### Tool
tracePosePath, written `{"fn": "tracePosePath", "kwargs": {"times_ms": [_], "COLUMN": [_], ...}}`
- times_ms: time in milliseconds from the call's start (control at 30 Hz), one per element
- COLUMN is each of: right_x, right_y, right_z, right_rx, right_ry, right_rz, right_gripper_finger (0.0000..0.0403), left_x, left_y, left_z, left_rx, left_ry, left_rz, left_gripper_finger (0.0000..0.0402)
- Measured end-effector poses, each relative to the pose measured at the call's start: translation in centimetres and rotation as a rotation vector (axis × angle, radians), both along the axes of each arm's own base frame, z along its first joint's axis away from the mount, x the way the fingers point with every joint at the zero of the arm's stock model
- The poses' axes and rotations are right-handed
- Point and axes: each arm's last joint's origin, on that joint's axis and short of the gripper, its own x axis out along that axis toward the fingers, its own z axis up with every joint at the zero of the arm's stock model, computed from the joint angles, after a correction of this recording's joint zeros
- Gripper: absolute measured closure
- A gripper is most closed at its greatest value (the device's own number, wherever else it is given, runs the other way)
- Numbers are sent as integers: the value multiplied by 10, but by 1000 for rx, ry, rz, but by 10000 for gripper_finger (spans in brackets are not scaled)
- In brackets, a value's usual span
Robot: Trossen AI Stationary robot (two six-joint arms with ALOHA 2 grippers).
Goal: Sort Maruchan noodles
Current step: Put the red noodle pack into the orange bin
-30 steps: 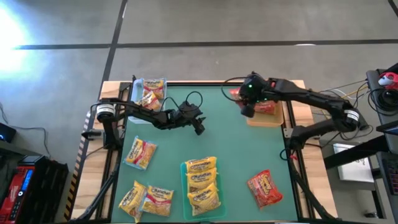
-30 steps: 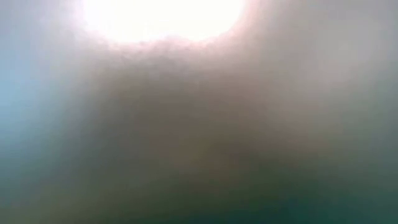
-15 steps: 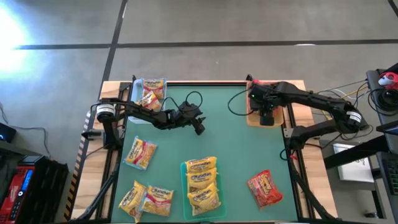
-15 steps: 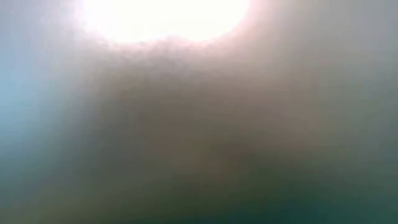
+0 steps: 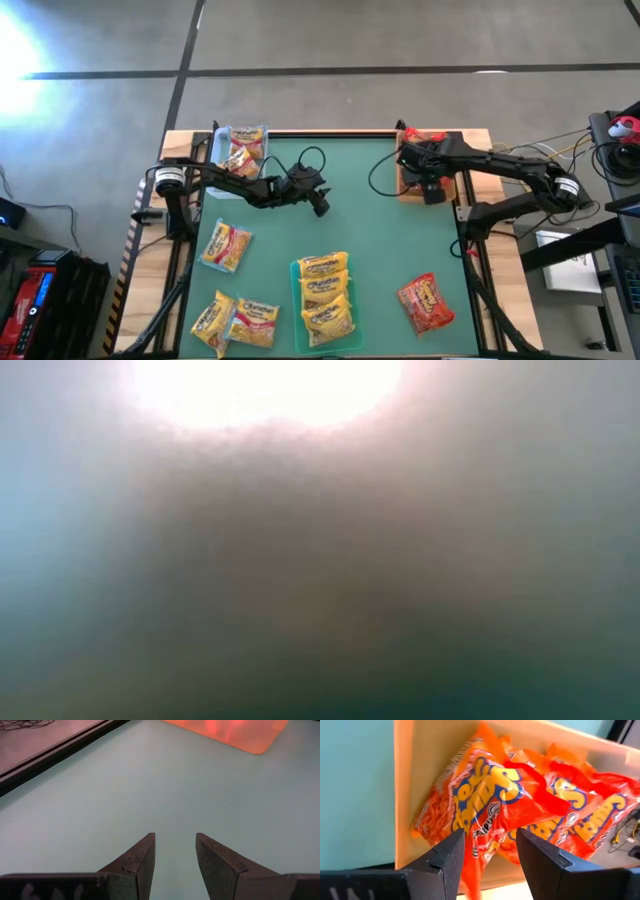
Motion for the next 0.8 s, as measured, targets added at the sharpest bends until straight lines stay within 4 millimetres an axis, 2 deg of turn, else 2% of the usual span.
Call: {"fn": "tracePosePath", "kwargs": {"times_ms": [133, 333, 400, 467, 667, 800], "right_x": [2, 0, -1, -1, 4, 8], "right_y": [-4, -13, -13, -12, -6, -3], "right_z": [1, 8, 10, 11, 10, 7], "right_rx": [-90, -466, -537, -519, -185, -60], "right_ry": [-17, -9, -25, -71, -259, -340], "right_rz": [-60, -312, -382, -451, -636, -734], "right_gripper_finger": [234, 234, 234, 234, 239, 244], "left_x": [0, 0, 0, 0, 0, 0], "left_y": [0, 0, 0, 0, 0, 0], "left_z": [0, 0, 0, 0, 0, 0], "left_rx": [0, 0, 0, 0, -3, -4], "left_ry": [0, 0, 1, 1, 1, 1], "left_rz": [0, 0, 0, 0, 1, 1], "left_gripper_finger": [277, 277, 277, 277, 277, 277]}}
